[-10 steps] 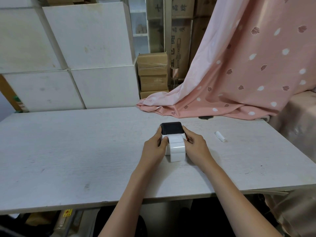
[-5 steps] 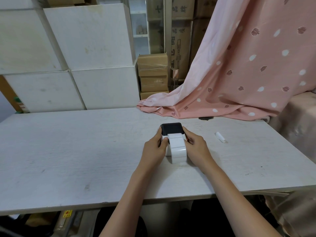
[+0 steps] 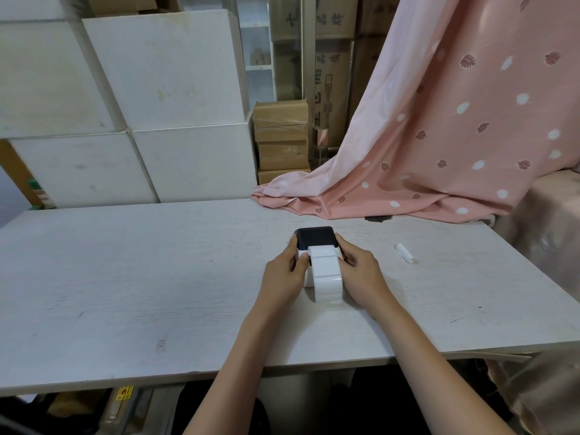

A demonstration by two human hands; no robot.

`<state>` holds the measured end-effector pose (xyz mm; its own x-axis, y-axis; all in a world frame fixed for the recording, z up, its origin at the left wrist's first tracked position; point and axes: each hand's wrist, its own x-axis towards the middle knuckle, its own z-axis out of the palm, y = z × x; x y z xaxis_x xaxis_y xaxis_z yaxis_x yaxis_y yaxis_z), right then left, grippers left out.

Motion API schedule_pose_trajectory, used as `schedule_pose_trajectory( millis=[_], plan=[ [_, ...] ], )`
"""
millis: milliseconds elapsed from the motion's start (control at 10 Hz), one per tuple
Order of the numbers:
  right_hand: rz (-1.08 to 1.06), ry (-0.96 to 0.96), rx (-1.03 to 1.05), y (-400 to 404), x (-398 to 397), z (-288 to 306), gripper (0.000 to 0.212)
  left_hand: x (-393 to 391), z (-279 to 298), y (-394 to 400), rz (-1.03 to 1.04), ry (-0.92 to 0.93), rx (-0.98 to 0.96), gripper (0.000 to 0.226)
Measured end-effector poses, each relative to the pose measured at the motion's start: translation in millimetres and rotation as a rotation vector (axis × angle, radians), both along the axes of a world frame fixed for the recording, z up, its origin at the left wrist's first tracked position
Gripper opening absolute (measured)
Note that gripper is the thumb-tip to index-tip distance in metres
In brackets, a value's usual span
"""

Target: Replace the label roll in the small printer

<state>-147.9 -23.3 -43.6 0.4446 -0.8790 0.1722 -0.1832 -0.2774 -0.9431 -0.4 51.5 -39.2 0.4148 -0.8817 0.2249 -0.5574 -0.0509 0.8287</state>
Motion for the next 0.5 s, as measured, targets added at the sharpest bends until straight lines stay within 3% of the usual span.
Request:
schedule_pose_trajectory(
  millis=[100, 300, 400, 500],
  plan=[
    [0.001, 0.028, 0.004, 0, -2, 1, 0.054, 0, 0, 1, -0.006, -0.013, -0.001, 0.049],
    [-0.046, -0.031, 0.056, 5, -3, 13, 0.034, 0, 4, 2, 0.003, 0.06, -0.04, 0.046],
    [-0.187, -0.048, 0.095, 0, -3, 11, 0.03, -4, 10, 8, 0.031, 0.147, -0.044, 0.045],
    [-0.274, 0.04, 0.035, -4, -2, 27, 0.033, -4, 21, 7, 0.063, 0.105, -0.006, 0.041]
  ],
)
